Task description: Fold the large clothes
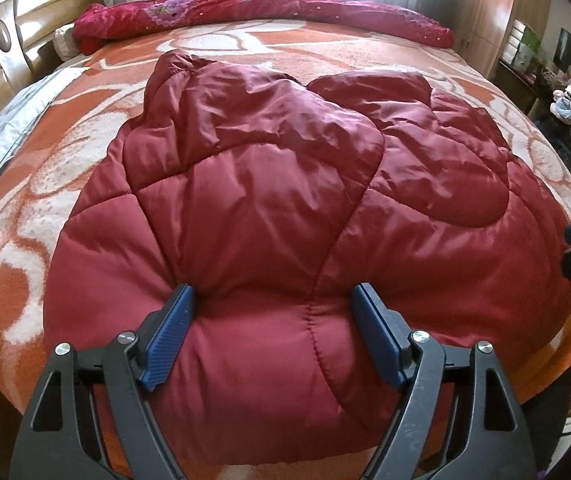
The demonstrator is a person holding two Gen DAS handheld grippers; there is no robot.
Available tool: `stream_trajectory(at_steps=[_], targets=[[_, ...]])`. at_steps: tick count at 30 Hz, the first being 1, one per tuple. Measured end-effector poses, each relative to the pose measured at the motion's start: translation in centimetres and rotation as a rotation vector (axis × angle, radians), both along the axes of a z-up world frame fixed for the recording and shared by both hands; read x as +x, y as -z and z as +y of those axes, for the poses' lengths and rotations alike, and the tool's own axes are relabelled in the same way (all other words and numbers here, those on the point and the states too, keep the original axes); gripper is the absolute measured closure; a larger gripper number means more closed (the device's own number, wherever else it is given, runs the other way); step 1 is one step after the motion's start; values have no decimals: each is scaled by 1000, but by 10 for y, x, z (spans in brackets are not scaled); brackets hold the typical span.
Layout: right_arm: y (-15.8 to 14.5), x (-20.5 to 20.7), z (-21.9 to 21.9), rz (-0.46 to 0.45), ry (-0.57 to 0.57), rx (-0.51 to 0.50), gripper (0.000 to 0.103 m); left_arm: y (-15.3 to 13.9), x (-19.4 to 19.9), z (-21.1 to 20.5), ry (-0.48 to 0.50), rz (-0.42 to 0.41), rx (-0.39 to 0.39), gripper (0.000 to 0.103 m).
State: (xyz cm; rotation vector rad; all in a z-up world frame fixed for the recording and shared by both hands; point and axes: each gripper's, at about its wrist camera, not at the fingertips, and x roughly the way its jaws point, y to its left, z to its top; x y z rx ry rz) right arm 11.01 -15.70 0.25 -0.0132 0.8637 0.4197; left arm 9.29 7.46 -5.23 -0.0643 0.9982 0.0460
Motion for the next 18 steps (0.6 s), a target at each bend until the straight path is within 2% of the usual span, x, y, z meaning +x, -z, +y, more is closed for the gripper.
stream_trajectory(at_steps=[4, 8, 13, 18], targets=[[25, 22, 11, 55, 7, -74, 19, -1, 0, -1, -1, 7, -4, 22], [43, 41, 2, 76, 42, -58, 19, -9, -2, 0, -9, 1, -6, 22], [44, 47, 0, 88, 62, -49, 19, -21, -2, 0, -15, -4, -17, 22], [19, 44, -4, 65, 70, 1, 21, -28, 13, 5, -22, -5, -59, 22]])
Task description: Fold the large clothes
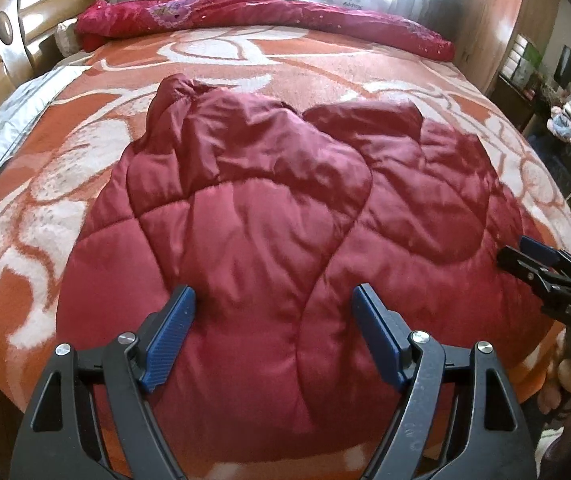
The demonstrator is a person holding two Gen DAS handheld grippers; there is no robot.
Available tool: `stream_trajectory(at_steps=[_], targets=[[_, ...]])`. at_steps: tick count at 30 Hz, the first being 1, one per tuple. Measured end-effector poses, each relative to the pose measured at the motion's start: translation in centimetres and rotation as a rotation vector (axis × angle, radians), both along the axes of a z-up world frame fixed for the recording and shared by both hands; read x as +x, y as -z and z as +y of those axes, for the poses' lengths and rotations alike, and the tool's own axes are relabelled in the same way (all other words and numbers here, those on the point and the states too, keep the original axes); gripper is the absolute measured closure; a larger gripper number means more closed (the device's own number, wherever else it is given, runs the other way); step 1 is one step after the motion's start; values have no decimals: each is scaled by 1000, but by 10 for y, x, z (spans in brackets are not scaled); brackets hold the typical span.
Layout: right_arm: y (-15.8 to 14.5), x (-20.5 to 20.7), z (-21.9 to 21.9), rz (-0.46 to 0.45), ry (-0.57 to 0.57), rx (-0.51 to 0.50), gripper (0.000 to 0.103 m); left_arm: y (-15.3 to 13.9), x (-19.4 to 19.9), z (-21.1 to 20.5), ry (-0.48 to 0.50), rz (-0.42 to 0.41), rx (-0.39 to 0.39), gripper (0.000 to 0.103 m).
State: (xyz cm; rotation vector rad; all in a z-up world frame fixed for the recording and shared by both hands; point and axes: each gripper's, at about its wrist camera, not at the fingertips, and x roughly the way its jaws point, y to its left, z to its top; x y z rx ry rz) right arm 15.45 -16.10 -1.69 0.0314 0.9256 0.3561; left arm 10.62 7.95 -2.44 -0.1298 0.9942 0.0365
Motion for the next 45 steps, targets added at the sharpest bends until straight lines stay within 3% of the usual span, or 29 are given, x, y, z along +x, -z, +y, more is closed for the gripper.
stream_trajectory(at_steps=[9, 20, 29, 33, 36, 45], targets=[[23, 44, -11, 65, 45, -17, 20, 19, 42, 4, -43, 62, 45, 19], [30, 54, -14, 83, 68, -3, 20, 30, 57, 4, -47, 70, 92, 12], [-13, 25, -12, 3, 52, 18, 22, 32, 59, 6, -47, 75, 93, 11], [15, 31, -5, 76, 26, -36, 20, 33, 60, 6, -45, 73, 88, 11], [31, 38, -10, 63, 41, -27, 19, 33, 60, 6, -43, 73, 91, 11], [33, 40, -10, 63, 49, -17, 19, 10, 32, 2, -20, 35, 44, 12]])
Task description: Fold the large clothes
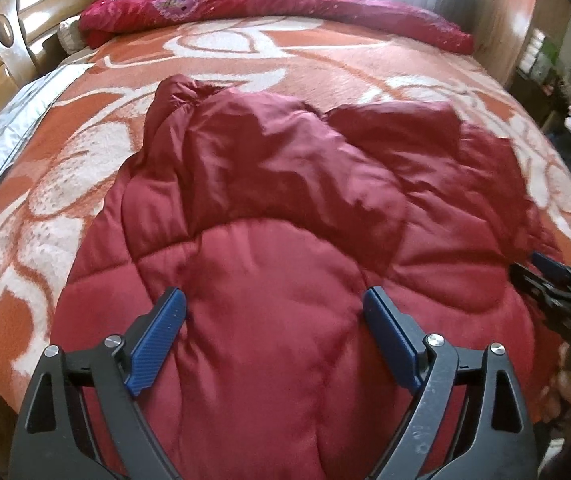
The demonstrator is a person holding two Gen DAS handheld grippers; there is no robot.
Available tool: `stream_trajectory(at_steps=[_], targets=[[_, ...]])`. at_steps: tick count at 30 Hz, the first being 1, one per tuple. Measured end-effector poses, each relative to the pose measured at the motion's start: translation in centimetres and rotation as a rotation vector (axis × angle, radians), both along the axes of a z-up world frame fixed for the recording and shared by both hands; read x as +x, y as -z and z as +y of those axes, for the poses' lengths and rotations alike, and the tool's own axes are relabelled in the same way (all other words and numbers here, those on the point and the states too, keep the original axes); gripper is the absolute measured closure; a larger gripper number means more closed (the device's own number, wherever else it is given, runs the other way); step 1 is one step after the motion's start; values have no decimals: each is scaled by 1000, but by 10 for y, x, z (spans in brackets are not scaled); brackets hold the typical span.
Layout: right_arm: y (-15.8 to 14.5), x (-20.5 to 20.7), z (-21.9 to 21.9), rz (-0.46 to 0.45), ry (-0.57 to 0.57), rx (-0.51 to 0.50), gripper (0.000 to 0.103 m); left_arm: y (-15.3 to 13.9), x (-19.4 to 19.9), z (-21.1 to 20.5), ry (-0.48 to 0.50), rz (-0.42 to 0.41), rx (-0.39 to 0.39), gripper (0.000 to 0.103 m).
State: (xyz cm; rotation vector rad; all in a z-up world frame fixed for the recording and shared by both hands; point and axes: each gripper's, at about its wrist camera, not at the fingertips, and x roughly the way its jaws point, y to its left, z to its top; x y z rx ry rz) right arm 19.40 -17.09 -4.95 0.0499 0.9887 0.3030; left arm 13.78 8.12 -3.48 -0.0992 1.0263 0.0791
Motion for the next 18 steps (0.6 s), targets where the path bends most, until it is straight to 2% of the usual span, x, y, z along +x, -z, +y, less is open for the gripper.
stream_trajectory(at_steps=[7, 12, 15, 18], targets=[[0, -3, 0, -4, 5, 0, 19, 18, -3, 2, 4, 17, -4, 8], [-24, -24, -3, -55, 13, 20, 21, 19, -3, 1, 7, 13, 3, 8], [-10, -21, -3, -14, 0, 9, 21, 20, -4, 0, 8, 7, 9, 7], [6, -16, -2, -17, -1, 7, 19, 22, -5, 0, 15, -3, 18, 7]])
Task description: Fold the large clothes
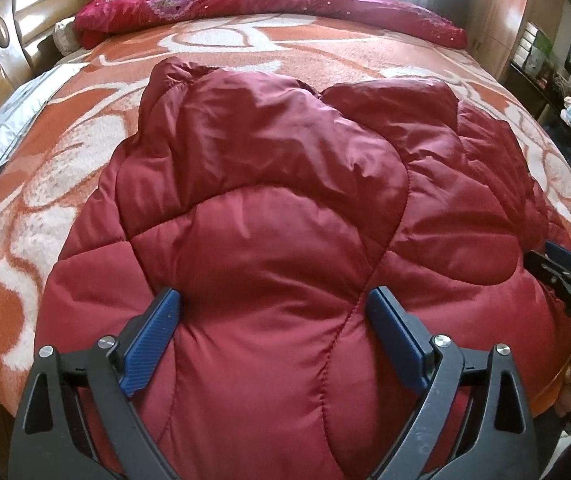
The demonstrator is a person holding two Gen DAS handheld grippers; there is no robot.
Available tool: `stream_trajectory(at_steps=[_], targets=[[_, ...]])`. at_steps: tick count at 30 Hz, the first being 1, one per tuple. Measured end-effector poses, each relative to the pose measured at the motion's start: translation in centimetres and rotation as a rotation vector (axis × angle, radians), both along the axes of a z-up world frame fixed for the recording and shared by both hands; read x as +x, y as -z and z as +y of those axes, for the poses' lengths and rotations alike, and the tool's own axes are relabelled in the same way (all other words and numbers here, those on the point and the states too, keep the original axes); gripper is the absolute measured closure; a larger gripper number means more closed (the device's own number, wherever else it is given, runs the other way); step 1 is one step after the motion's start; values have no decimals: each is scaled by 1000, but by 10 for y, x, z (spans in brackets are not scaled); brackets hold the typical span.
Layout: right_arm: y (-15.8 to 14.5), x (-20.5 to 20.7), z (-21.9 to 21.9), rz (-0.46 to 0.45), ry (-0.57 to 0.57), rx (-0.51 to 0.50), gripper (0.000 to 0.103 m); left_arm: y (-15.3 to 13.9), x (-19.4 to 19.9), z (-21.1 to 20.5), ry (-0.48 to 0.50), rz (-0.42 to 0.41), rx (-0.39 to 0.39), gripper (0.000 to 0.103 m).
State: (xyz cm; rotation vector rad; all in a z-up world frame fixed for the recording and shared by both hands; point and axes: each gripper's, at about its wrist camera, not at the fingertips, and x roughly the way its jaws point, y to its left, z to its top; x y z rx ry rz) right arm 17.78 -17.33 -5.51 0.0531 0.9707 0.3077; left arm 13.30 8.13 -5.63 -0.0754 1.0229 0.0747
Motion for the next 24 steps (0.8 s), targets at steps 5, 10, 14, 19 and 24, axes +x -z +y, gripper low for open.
stream_trajectory(at_steps=[5, 10, 14, 19, 24], targets=[[-3, -1, 4, 0, 5, -10, 19, -1, 0, -1, 1, 4, 2, 6], [-21, -13, -3, -17, 12, 22, 20, -10, -11, 2, -4, -18, -16, 6], [-39, -34, -7, -51, -18, 42, 19, -22, -32, 3, 5, -45, -38, 7], [-58, -72, -6, -89, -87, 50, 18, -30, -60, 0, 19, -58, -48, 6], [-63, -105, -3, -82, -134, 51, 17, -30, -87, -11, 43, -62, -24, 6]])
